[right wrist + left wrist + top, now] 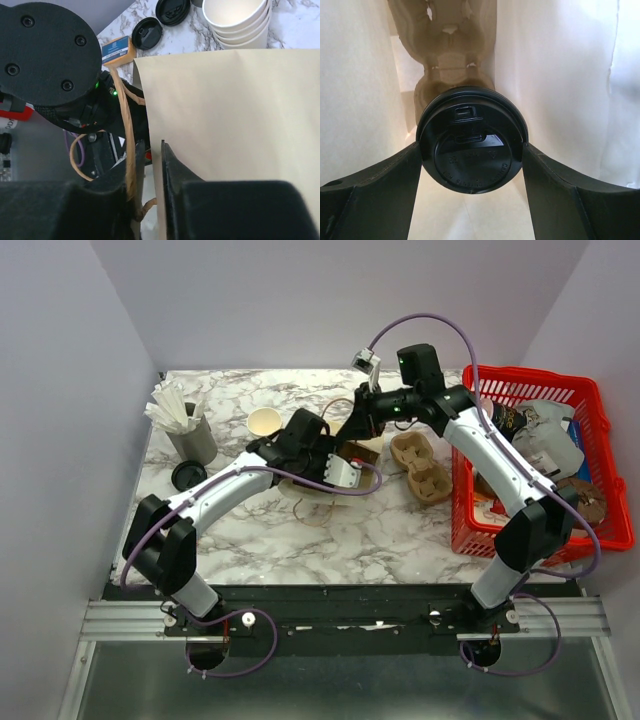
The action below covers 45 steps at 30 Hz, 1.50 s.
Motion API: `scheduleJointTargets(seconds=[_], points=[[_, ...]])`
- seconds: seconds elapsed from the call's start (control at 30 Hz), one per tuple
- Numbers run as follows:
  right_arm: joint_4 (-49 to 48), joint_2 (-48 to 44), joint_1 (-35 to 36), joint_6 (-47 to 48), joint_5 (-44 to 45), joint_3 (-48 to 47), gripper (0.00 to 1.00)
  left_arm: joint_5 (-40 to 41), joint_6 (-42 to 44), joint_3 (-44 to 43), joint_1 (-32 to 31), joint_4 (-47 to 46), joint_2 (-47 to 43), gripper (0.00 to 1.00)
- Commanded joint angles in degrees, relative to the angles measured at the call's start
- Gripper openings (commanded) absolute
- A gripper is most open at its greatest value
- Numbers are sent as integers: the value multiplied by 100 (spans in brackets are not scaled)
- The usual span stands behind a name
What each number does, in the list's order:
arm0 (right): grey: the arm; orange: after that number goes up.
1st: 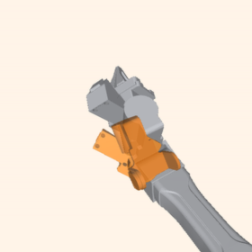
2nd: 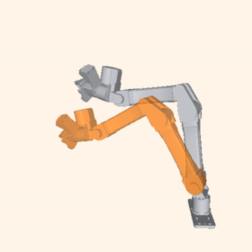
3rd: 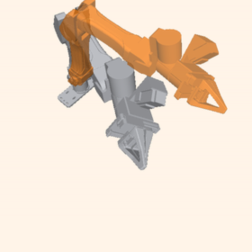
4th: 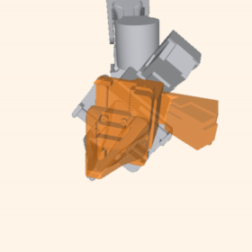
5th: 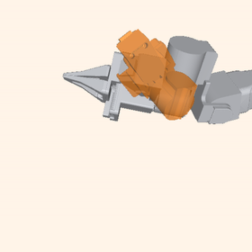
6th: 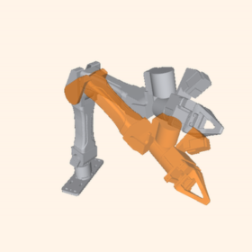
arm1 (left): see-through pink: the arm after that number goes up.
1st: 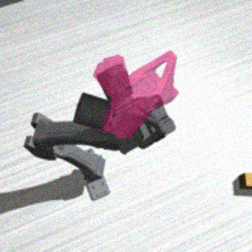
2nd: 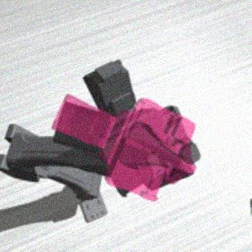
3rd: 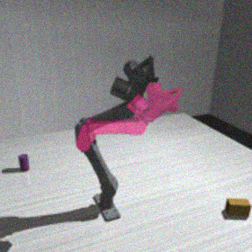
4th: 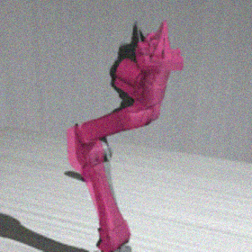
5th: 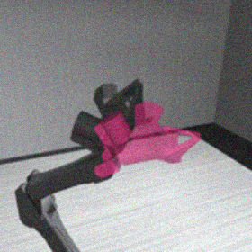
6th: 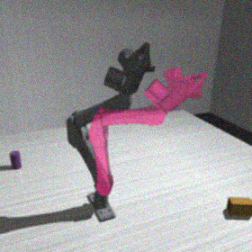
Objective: Pack the takeout coffee
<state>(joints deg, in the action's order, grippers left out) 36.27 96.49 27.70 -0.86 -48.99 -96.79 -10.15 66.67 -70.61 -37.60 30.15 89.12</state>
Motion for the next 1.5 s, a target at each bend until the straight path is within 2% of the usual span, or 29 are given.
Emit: scheduleJointTargets(seconds=[0.0, 0.07, 0.1, 0.2, 0.27, 0.4, 0.63, 0.77, 0.8, 0.87, 1.03, 1.07, 1.13, 1.17, 1.27, 1.3, 1.47], points=[[37, 107, -133, -82, -224, -23, 41, -233, 56, -216, 69, -19, 299, 0], [221, 116, -221, 33, -382, -155, 58, -241, 39, -287, 104, 52, 351, 0], [362, 116, -309, 434, -479, -417, 69, -233, 47, -287, 104, 96, 352, 0], [1170, 405, -458, 884, -822, -1443, 80, -198, 30, -287, 157, 201, 334, 0], [1451, 564, -538, 921, -1023, -1780, 83, -180, 30, -287, 201, 237, 316, 0], [1497, 634, -608, 886, -1165, -2150, 89, -180, -5, -313, 236, 246, 299, 0], [1558, 407, -766, 1377, -629, -1949, 89, -312, -339, -672, 368, 315, 518, 0], [1629, -190, -916, 2588, -542, -1519, 84, -329, -366, -779, 429, 351, 624, 0], [1550, -348, -925, 3044, -445, -1170, 83, -338, -366, -779, 429, 334, 633, 0], [1113, -963, -925, 3372, -183, -668, 81, -373, -366, -796, 421, 316, 650, 0], [13, -2080, -916, 3760, 705, 1044, 78, -374, -427, -867, 429, 316, 677, 0], [-354, -2360, -916, 3734, 1133, 1275, 78, -373, -436, -858, 429, 298, 685, 0], [-210, -2520, -916, 4292, 1069, 1478, 75, -382, -462, -806, 429, 255, 668, 0], [209, -2582, -881, 4662, 719, 1601, 74, -400, -488, -797, 429, 254, 668, 0], [589, -2854, -460, 5577, 654, 2092, 69, -426, -585, -823, 429, 246, 685, 0], [626, -2942, -233, 5962, 689, 2234, 66, -417, -620, -840, 429, 237, 694, 0], [338, -3022, 393, 6712, 970, 2849, 62, -365, -734, -946, 429, 289, 765, 0]])
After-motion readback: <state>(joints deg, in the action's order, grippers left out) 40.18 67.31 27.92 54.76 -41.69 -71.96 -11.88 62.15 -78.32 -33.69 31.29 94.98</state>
